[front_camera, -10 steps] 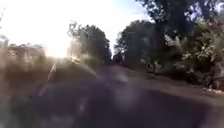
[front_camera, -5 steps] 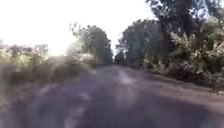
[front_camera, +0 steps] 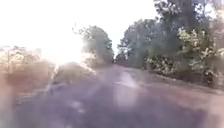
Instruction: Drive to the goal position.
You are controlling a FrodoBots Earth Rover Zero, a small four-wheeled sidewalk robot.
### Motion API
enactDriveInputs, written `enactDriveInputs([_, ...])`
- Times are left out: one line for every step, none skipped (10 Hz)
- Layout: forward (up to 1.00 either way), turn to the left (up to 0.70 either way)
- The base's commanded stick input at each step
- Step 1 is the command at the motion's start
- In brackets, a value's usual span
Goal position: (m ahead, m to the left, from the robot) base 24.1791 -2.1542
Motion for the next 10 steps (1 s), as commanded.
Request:
enactDriveInputs([1.00, 0.00])
enactDriveInputs([1.00, 0.00])
enactDriveInputs([1.00, 0.00])
enactDriveInputs([1.00, 0.00])
enactDriveInputs([1.00, 0.00])
enactDriveInputs([1.00, 0.00])
enactDriveInputs([1.00, 0.00])
enactDriveInputs([1.00, 0.00])
enactDriveInputs([1.00, 0.00])
enactDriveInputs([1.00, 0.00])
